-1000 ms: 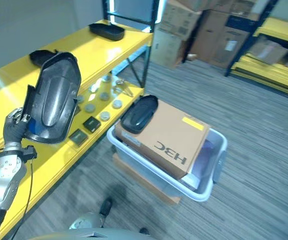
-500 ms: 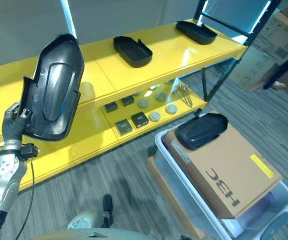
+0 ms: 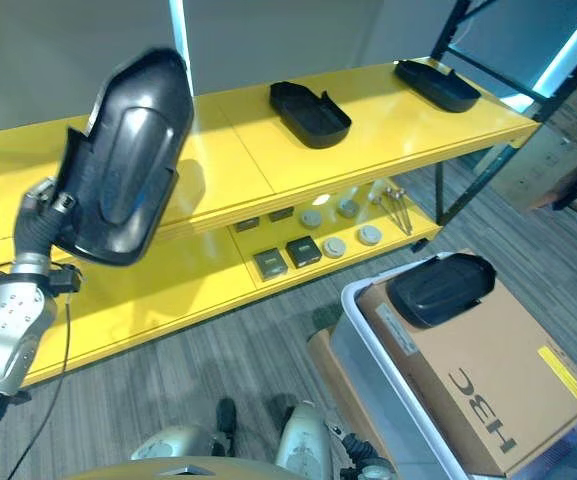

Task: Move parts from the plastic box to the shelf.

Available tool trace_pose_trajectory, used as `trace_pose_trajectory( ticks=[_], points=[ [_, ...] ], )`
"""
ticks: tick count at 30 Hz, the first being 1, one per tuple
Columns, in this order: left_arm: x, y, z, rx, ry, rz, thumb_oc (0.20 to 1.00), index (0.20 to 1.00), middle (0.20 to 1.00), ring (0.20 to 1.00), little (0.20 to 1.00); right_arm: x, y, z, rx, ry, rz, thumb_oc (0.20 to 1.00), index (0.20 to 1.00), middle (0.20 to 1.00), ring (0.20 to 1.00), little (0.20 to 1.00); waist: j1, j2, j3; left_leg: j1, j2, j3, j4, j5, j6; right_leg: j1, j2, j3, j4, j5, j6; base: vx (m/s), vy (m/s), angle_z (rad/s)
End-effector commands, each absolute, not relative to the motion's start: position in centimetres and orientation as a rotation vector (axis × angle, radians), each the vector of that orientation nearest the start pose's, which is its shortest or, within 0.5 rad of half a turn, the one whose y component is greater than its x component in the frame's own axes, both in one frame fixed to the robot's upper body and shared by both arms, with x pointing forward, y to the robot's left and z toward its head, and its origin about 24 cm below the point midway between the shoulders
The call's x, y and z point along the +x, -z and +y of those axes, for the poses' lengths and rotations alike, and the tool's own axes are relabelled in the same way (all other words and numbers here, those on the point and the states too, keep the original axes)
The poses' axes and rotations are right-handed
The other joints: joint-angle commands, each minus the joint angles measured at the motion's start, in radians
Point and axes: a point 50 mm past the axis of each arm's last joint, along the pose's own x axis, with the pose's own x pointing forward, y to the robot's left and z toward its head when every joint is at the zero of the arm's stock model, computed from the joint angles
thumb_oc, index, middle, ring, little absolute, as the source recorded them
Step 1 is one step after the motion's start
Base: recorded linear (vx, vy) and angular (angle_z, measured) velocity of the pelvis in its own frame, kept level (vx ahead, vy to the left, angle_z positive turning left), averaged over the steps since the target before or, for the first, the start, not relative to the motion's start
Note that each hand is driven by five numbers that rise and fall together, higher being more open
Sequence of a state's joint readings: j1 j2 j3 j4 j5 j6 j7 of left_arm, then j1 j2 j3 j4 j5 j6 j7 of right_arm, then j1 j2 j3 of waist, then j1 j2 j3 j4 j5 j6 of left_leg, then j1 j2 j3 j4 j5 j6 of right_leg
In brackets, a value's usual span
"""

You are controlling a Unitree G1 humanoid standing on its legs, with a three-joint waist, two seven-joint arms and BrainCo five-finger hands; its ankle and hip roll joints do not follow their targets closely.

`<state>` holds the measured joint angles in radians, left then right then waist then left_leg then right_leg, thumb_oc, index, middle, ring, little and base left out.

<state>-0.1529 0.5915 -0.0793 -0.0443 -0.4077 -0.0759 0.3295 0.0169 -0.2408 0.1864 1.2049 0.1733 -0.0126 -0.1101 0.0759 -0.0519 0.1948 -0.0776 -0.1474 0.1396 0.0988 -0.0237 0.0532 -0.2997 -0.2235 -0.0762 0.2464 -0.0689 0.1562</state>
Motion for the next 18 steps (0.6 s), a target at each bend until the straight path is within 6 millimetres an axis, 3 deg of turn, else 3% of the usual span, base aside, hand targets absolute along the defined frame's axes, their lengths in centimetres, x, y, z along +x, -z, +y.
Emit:
trace_pose_trajectory(
  ticks=[1,2,4,6,9,14,18],
  points=[
    [28.0,-16.5,22.8,0.088,-0.231,-0.448,0.2,0.2,0.2,0.2,0.2,7.1,16.2,-24.5,-0.264,0.203,1.251,1.0,1.0,1.0,1.0,1.0,-0.013,0.044,-0.024,0.1,0.115,-0.151,-0.076,-0.099,0.004,0.111,0.046,0.043,-0.239,0.185,0.037,0.42,-0.464,0.58],
    [27.8,-15.5,23.2,0.071,-0.243,-0.406,0.2,0.2,0.2,0.2,0.2,6.7,16.1,-24.8,-0.299,0.175,1.279,1.0,1.0,1.0,1.0,1.0,-0.016,0.032,-0.033,0.136,0.16,-0.124,-0.096,-0.094,-0.025,0.173,0.038,0.004,-0.245,0.168,0.048,0.47,-0.53,0.9],
    [28.2,-14.7,22.1,0.041,-0.229,-0.358,0.2,0.2,0.2,0.2,0.2,6.4,15.9,-25.6,-0.304,0.198,1.292,1.0,1.0,1.0,1.0,1.0,-0.022,0.009,-0.051,0.11,0.226,-0.085,-0.085,-0.052,-0.072,0.233,0.062,-0.024,-0.231,0.146,0.028,0.33,-0.468,0.93],
    [28.7,-14.7,20.9,0.039,-0.222,-0.351,0.2,0.2,0.2,0.2,0.2,7.1,15.6,-26.2,-0.29,0.243,1.277,1.0,1.0,1.0,1.0,1.0,-0.024,-0.009,-0.051,0.066,0.274,-0.025,-0.052,-0.02,-0.101,0.261,0.074,-0.065,-0.25,0.135,0.012,0.09,-0.343,0.78],
    [29.4,-14.7,20.0,0.034,-0.201,-0.354,0.2,0.2,0.2,0.2,0.2,7.1,15.3,-26.7,-0.262,0.292,1.263,1.0,1.0,1.0,1.0,1.0,-0.052,-0.008,-0.037,0.031,0.317,0.069,-0.035,0.014,-0.12,0.262,0.08,-0.114,-0.239,0.118,-0.002,0.01,-0.177,0.39],
    [30.1,-14.5,20.3,0.023,-0.241,-0.326,0.2,0.2,0.2,0.2,0.2,6.8,15.2,-26.8,-0.222,0.322,1.26,1.0,1.0,1.0,1.0,1.0,-0.085,0.013,-0.032,0.058,0.321,0.069,-0.11,0.042,-0.122,0.245,0.083,-0.124,-0.21,0.093,-0.005,0.05,-0.015,0.2],
    [30.3,-13.9,21.1,0.039,-0.303,-0.305,0.2,0.2,0.2,0.2,0.2,6.4,15.5,-25.6,-0.249,0.23,1.273,1.0,1.0,1.0,1.0,1.0,-0.105,0.028,-0.036,0.088,0.31,0.077,-0.143,0.044,-0.12,0.248,0.078,-0.109,-0.219,0.1,0.002,0.05,0.034,-0.1]
  ],
)
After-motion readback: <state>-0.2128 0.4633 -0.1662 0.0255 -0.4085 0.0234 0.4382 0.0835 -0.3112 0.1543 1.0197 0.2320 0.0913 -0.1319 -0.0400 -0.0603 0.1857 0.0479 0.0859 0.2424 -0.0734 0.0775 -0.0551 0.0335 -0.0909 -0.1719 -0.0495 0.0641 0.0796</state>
